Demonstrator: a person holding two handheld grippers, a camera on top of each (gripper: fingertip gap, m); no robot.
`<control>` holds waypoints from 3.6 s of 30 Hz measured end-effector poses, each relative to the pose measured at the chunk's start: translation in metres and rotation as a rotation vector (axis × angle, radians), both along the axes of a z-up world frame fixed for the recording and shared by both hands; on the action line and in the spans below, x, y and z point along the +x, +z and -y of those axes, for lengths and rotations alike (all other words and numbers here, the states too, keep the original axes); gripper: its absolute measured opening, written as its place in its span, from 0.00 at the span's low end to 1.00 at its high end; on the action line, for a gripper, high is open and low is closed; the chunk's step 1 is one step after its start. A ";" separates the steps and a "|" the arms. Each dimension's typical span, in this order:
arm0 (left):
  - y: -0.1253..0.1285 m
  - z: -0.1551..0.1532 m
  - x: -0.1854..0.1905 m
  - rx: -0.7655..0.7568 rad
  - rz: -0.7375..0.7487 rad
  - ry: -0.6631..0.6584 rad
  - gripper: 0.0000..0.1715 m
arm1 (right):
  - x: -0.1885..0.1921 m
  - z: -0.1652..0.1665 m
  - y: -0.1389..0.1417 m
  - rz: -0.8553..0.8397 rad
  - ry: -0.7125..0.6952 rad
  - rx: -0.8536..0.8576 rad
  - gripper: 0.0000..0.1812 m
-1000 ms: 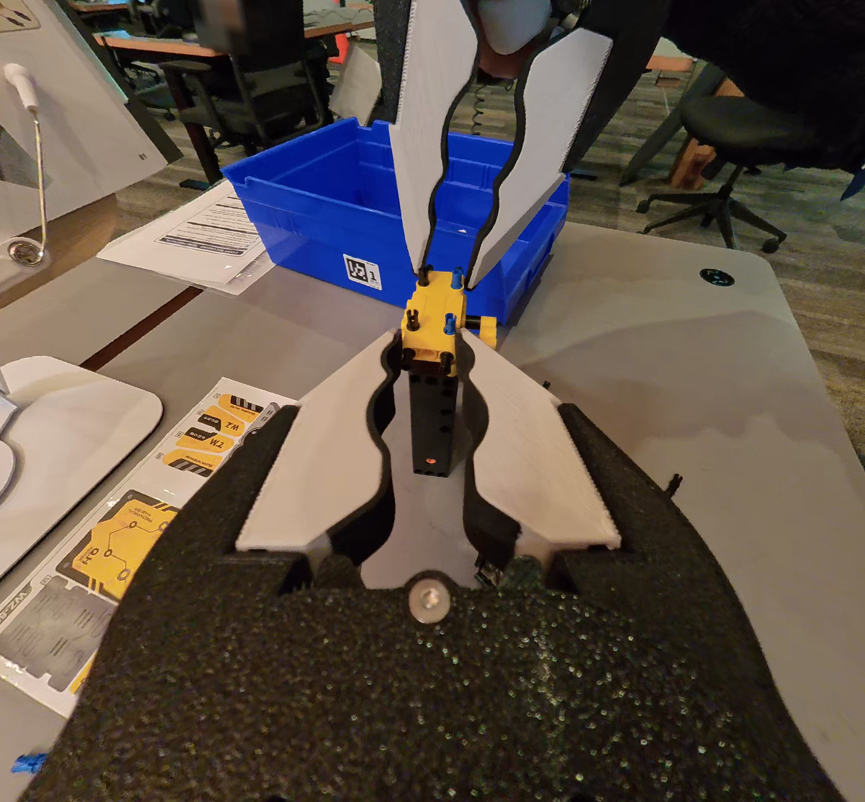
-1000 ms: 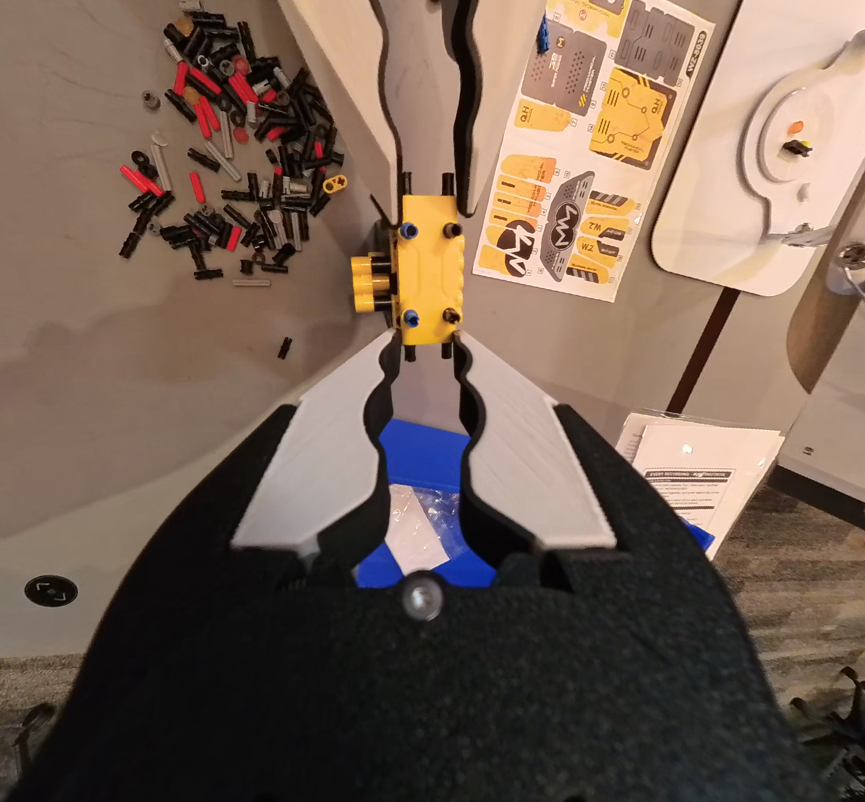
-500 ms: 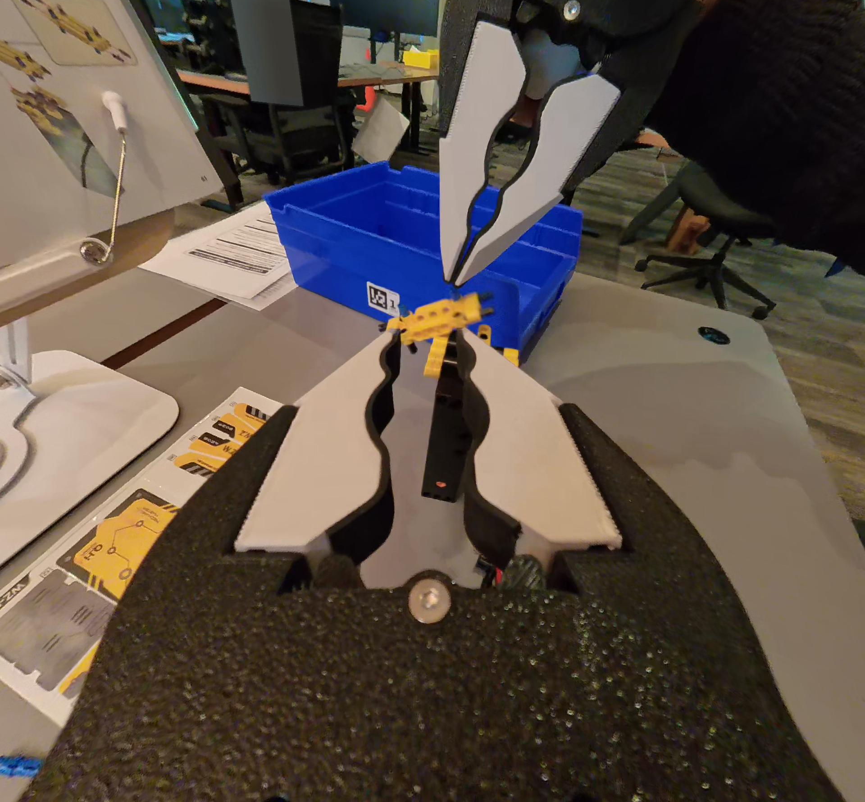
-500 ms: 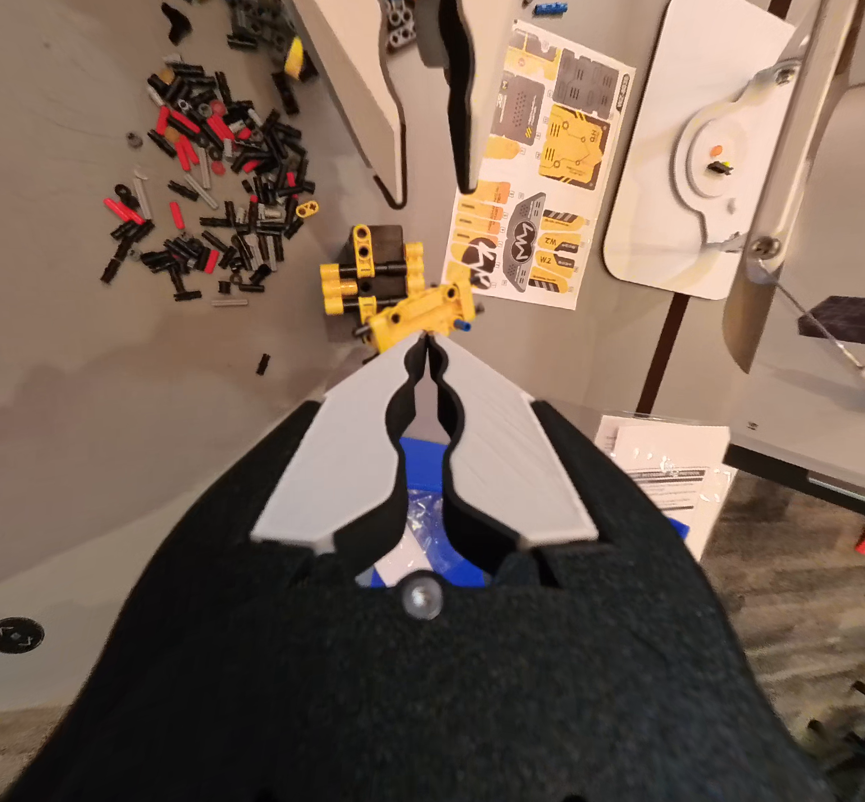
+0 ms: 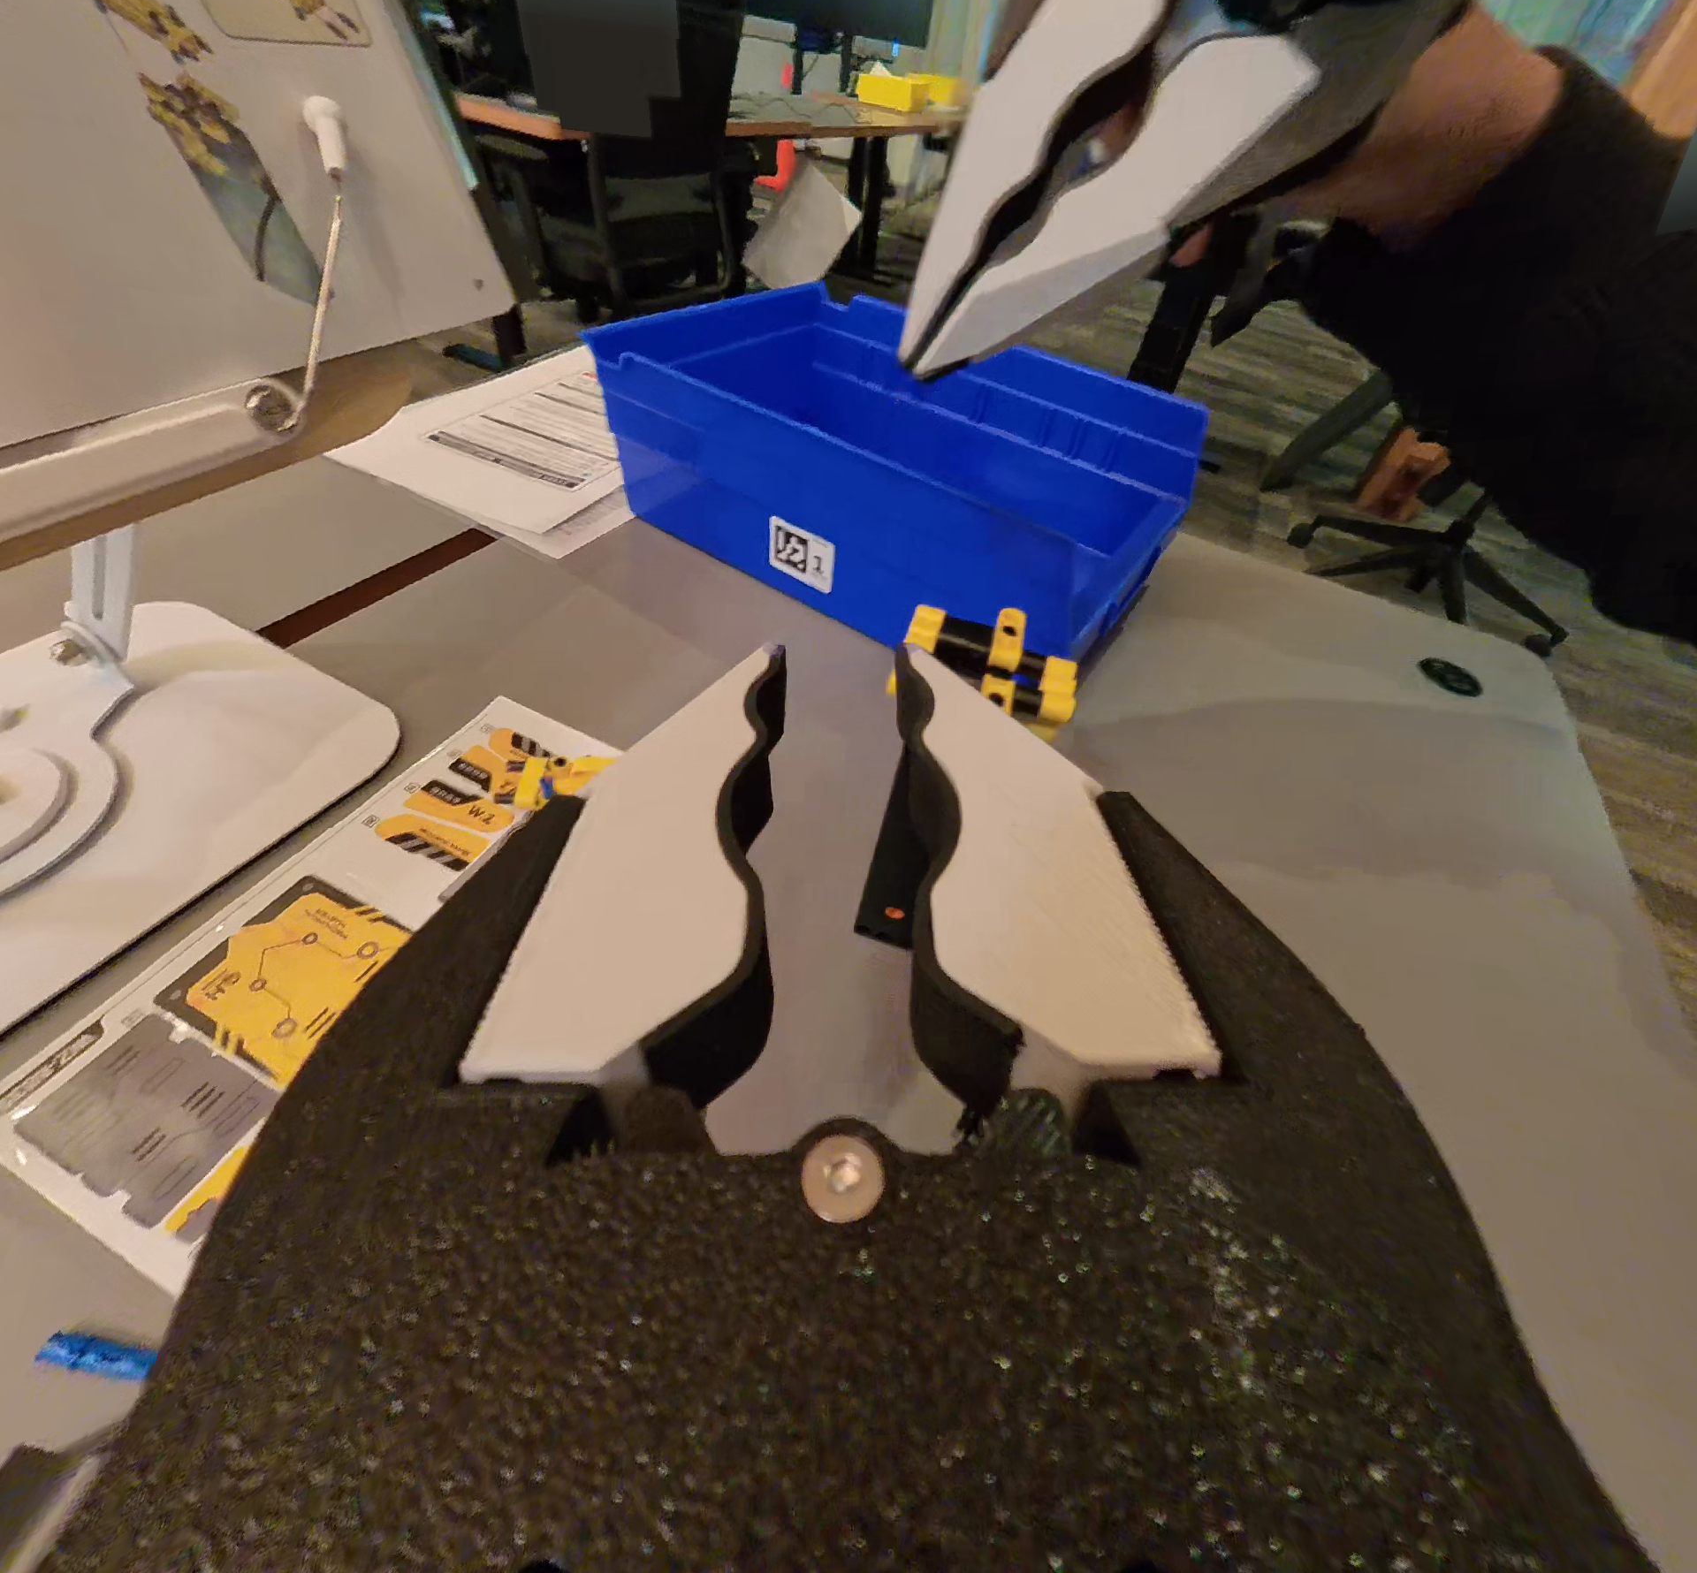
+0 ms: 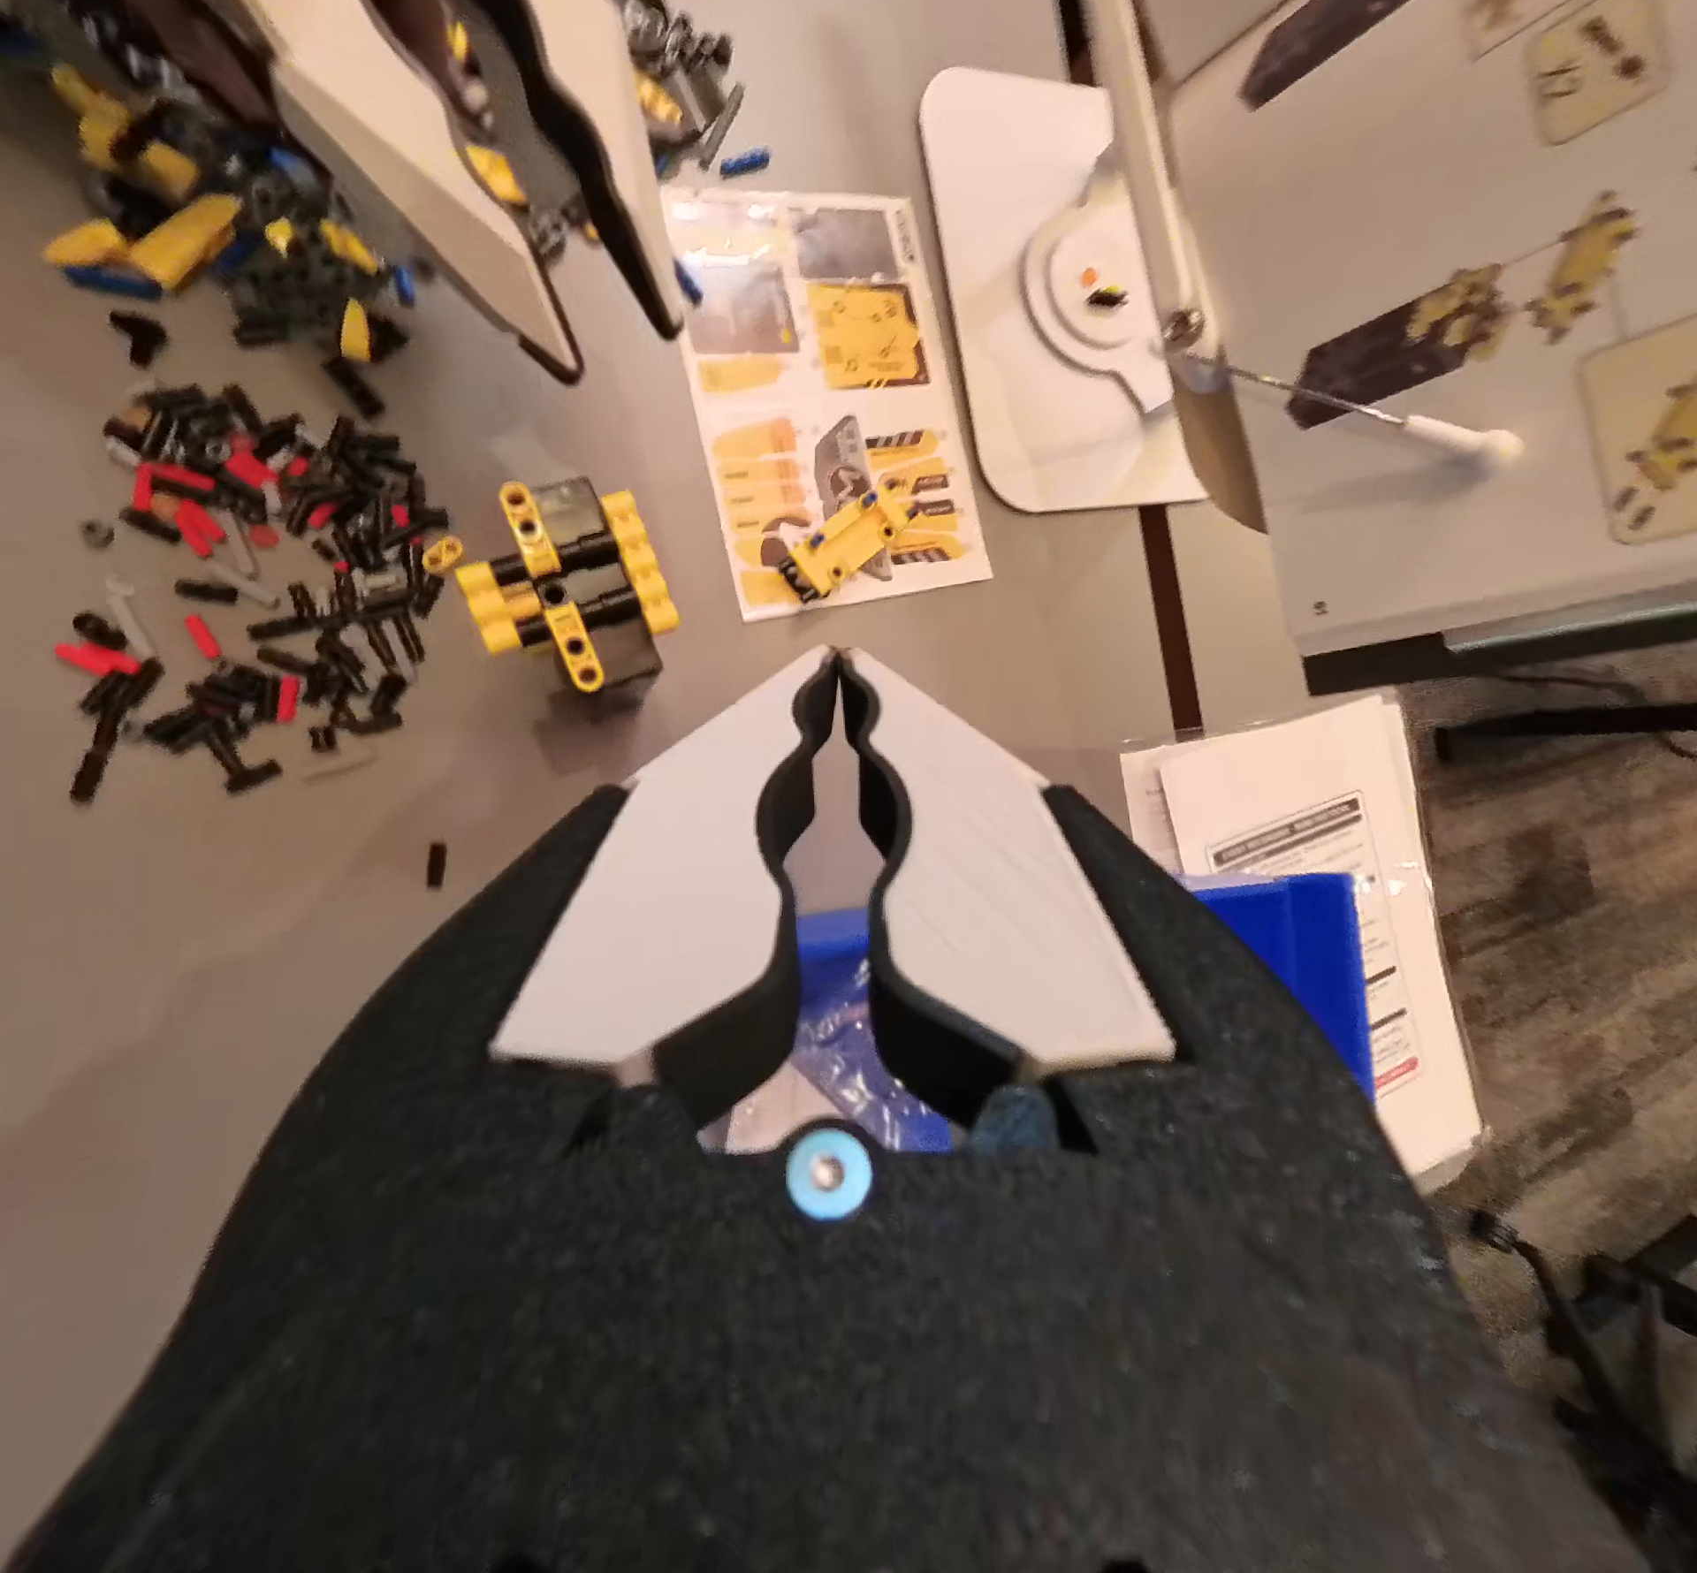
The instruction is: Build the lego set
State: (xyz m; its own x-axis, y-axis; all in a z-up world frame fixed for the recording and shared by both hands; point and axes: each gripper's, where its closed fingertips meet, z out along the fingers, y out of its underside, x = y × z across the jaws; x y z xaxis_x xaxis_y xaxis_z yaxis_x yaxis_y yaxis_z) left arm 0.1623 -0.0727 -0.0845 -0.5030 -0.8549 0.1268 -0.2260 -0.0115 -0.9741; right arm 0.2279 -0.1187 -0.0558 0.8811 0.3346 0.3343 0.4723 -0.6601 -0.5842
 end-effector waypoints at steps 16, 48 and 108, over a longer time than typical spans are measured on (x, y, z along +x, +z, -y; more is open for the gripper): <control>-0.008 -0.022 0.001 -0.128 -0.099 0.172 0.14 | -0.058 0.017 0.041 -0.328 -0.179 0.837 0.01; -0.005 -0.004 -0.013 -0.354 -0.120 0.029 0.14 | -0.054 -0.005 -0.009 -0.330 -0.232 0.796 0.00; -0.008 -0.015 -0.013 -0.409 -0.143 0.022 0.14 | -0.034 0.005 -0.007 -0.486 -0.286 0.870 0.01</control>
State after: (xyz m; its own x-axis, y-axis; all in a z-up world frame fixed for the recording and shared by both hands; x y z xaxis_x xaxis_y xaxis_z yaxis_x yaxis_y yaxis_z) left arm 0.1494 -0.0575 -0.0923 -0.4382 -0.7301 0.5244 -0.3540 -0.3961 -0.8473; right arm 0.1936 -0.1233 -0.0628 0.9940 -0.0953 -0.0528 -0.0501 0.0312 -0.9983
